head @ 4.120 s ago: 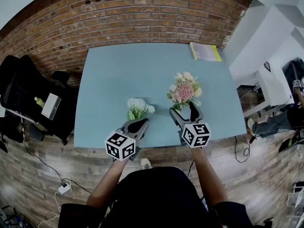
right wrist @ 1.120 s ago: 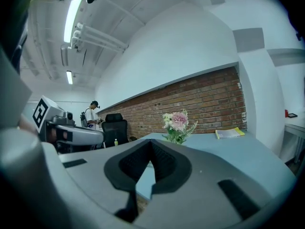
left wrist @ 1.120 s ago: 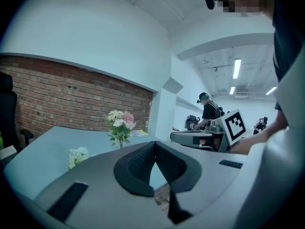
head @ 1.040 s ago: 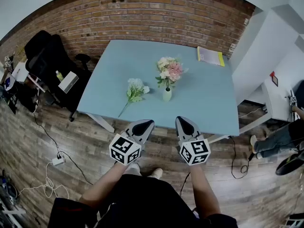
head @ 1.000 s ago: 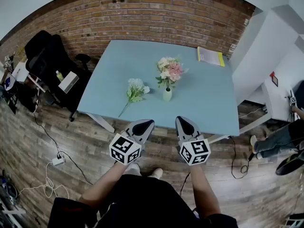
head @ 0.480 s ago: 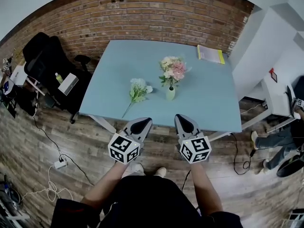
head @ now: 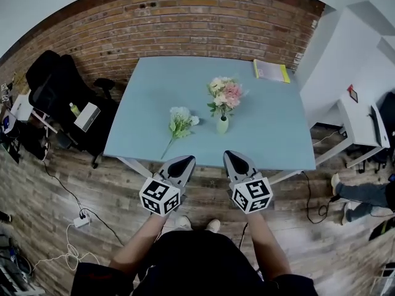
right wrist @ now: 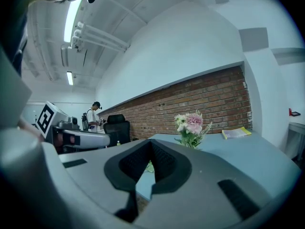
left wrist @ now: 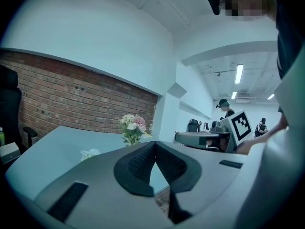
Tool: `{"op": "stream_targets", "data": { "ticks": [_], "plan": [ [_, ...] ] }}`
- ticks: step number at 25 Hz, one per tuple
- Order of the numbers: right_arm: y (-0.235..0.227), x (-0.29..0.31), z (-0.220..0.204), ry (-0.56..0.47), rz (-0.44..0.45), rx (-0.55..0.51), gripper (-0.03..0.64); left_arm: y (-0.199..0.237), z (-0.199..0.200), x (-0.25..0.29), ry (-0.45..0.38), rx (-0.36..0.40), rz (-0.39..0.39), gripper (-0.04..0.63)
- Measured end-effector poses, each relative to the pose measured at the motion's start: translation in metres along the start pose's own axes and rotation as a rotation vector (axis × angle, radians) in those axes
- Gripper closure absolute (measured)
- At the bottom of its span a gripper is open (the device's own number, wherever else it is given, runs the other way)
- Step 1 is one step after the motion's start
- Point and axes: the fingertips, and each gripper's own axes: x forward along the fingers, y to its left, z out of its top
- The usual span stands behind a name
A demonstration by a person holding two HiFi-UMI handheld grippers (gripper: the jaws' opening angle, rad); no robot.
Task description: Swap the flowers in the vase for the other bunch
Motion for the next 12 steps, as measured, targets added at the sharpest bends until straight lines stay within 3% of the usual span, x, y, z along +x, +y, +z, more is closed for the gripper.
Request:
{"op": "stream_targets", "data": {
  "ticks": [12],
  "plan": [
    [0.0020,0.0037,0.0007,0.004,-0.005,0.005,0.604,0.0059,0.0055,0.0014,-0.025,-0.002,-0.006,0.586]
  ]
}}
